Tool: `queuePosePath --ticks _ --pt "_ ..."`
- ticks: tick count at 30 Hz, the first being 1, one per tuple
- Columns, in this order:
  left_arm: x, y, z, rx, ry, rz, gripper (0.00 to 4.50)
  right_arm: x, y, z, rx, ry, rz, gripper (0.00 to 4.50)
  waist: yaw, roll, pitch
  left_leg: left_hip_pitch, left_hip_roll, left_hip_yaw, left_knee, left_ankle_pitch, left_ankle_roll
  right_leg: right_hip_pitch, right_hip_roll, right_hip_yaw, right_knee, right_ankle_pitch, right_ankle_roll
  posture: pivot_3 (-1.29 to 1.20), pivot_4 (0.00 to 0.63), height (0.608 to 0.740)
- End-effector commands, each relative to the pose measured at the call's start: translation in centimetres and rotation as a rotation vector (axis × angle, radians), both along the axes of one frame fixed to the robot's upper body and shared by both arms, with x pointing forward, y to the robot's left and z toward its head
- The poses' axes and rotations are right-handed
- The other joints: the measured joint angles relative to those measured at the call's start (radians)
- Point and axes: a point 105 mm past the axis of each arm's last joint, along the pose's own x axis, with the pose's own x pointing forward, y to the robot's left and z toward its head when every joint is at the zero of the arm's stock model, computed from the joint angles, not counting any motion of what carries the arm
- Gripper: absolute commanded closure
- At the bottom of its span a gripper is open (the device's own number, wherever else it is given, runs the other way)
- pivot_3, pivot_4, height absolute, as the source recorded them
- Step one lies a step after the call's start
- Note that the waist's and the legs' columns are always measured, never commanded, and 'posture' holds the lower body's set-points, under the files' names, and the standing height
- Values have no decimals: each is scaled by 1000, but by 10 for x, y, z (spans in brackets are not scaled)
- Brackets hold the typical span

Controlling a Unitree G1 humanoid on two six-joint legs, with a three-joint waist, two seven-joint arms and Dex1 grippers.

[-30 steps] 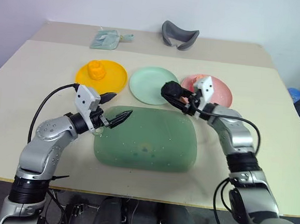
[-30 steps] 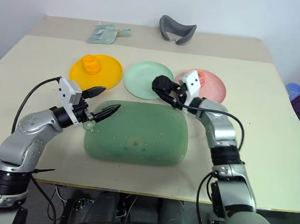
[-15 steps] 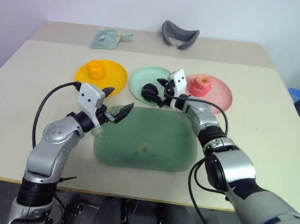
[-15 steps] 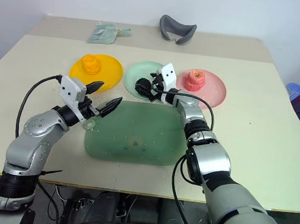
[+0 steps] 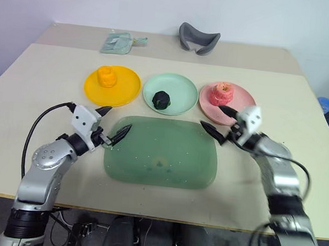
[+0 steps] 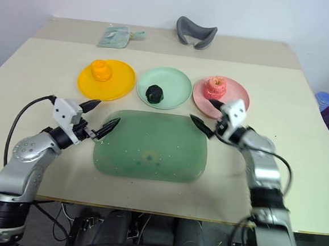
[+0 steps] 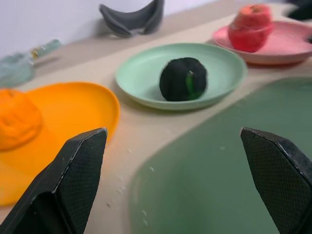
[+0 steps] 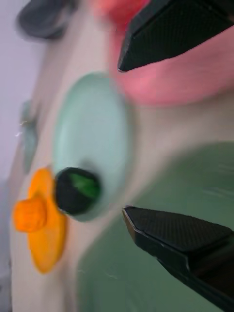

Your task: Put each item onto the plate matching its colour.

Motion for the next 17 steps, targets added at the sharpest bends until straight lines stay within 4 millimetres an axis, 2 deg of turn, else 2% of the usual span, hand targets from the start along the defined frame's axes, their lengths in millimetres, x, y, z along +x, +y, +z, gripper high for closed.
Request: queuePosePath --ticks 1,7,12,17 --pt "-6 -2 10 -14 -33 -65 0 -20 -13 22 18 -56 -19 21 -6 0 0 1 0 1 0 0 0 0 0 0 0 0 0 0 150 740" --pt "-15 14 6 22 3 -109 0 -60 -54 21 5 -22 -161 21 1 0 0 1 0 0 0 0 0 1 1 1 0 0 0 0 150 740" --pt "-18 13 7 12 20 -133 0 -76 -64 19 10 -4 -209 21 1 0 0 2 0 0 0 0 0 1 1 1 0 0 0 0 150 740" --pt "-15 7 7 -15 47 -147 0 -79 -64 15 47 6 -236 21 1 0 0 2 0 -1 0 0 1 2 1 1 0 0 0 0 150 740"
